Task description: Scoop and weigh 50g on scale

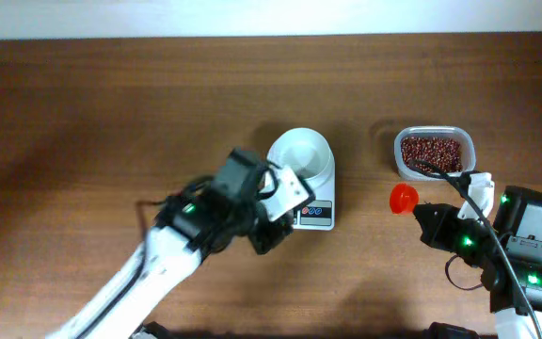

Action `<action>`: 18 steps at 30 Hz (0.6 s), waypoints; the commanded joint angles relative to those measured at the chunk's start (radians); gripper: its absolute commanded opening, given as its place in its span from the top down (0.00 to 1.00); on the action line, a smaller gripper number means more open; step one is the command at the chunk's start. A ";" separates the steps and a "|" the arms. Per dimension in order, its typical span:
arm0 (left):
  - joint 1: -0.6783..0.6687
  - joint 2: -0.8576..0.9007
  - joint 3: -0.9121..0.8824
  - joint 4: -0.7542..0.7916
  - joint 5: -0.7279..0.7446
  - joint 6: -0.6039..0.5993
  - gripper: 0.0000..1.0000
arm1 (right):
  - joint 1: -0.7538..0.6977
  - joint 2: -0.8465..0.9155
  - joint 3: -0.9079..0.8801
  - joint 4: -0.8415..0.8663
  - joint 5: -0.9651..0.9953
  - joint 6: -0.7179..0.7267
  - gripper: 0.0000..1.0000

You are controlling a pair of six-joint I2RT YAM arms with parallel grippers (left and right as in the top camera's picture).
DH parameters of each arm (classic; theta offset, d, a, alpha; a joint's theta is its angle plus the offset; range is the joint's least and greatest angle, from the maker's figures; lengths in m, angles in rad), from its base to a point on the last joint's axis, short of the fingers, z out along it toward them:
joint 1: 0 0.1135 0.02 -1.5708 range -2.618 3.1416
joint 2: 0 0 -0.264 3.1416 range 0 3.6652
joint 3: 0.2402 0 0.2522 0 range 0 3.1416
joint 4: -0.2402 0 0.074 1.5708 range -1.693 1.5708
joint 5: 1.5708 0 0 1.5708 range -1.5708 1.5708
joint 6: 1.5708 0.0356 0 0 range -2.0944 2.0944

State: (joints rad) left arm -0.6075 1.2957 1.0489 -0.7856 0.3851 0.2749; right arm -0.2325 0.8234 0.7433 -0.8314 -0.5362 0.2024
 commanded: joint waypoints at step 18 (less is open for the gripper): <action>-0.187 0.529 -0.001 0.422 -0.460 -0.343 1.00 | -0.004 -0.002 0.014 0.002 -0.013 -0.003 0.96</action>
State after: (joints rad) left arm -0.7910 1.8114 1.0458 -0.3687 -0.0650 -0.0509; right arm -0.2325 0.8242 0.7437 -0.8326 -0.5396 0.2028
